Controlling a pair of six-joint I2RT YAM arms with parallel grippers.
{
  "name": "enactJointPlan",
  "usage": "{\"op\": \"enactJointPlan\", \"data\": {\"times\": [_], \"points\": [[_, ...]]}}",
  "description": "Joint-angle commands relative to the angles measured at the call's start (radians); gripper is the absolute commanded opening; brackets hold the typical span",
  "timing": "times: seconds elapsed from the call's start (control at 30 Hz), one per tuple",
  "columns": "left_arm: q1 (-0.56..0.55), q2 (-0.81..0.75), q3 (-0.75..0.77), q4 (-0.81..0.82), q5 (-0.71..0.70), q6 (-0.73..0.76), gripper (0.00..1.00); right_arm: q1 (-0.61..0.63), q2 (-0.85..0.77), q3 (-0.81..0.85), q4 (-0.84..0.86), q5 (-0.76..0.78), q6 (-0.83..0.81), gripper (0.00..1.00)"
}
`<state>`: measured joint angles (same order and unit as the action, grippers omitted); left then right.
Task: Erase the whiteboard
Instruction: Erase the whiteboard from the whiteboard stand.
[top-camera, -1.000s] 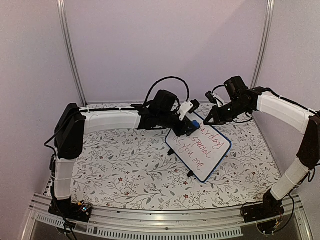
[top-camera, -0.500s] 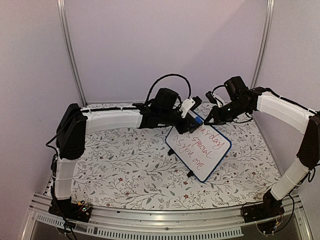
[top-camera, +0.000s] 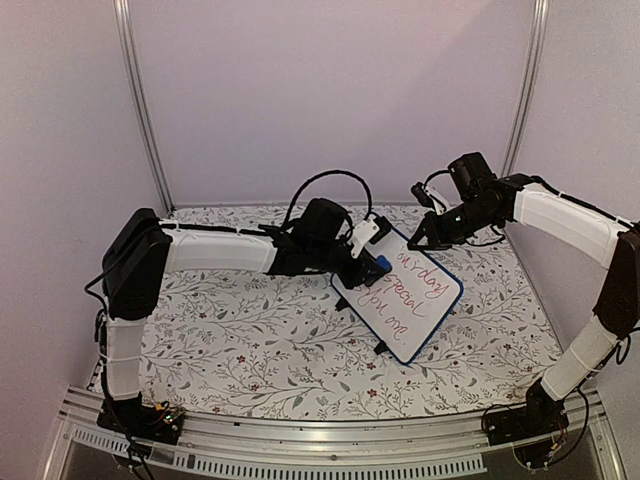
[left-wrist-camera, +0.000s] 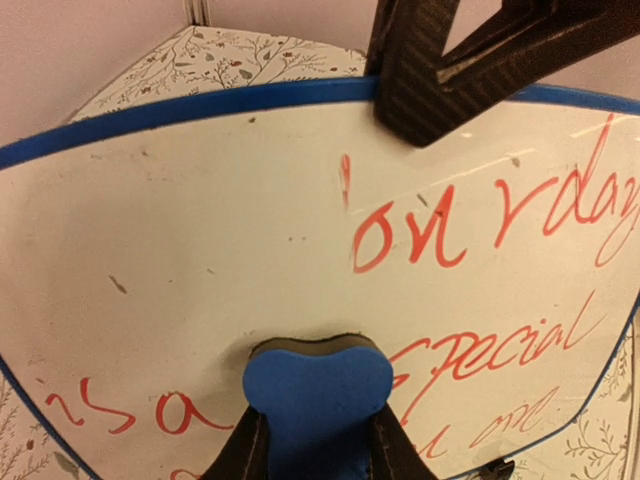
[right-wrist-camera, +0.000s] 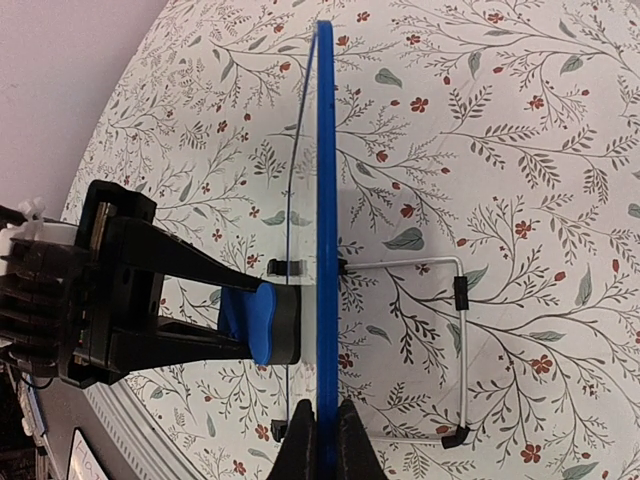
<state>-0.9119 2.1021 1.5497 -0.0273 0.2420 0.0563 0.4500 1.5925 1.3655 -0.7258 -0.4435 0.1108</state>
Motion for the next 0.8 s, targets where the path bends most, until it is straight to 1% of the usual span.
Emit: {"op": "enactJointPlan", "data": {"times": [0.0,0.17,0.43,0.63,0.77], "points": [[-0.021,0.027,-0.039,-0.054,-0.035,-0.01,0.0,0.049,0.021,0.003,-0.018,-0.127,-0.041,0.0],[-0.019,0.032,-0.015,-0.042,-0.023,-0.007,0.0,0.049,0.022,0.003,-0.018,-0.127,-0.039,0.0],[-0.019,0.057,0.124,-0.024,0.062,0.004,0.0,0.05,0.023,0.003,-0.017,-0.126,-0.039,0.0],[-0.023,0.115,0.271,-0.091,0.051,0.019,0.0,0.049,0.013,-0.004,-0.017,-0.121,-0.037,0.0],[-0.024,0.142,0.332,-0.123,0.027,0.023,0.0,0.049,0.006,-0.01,-0.014,-0.119,-0.035,0.0]]}}
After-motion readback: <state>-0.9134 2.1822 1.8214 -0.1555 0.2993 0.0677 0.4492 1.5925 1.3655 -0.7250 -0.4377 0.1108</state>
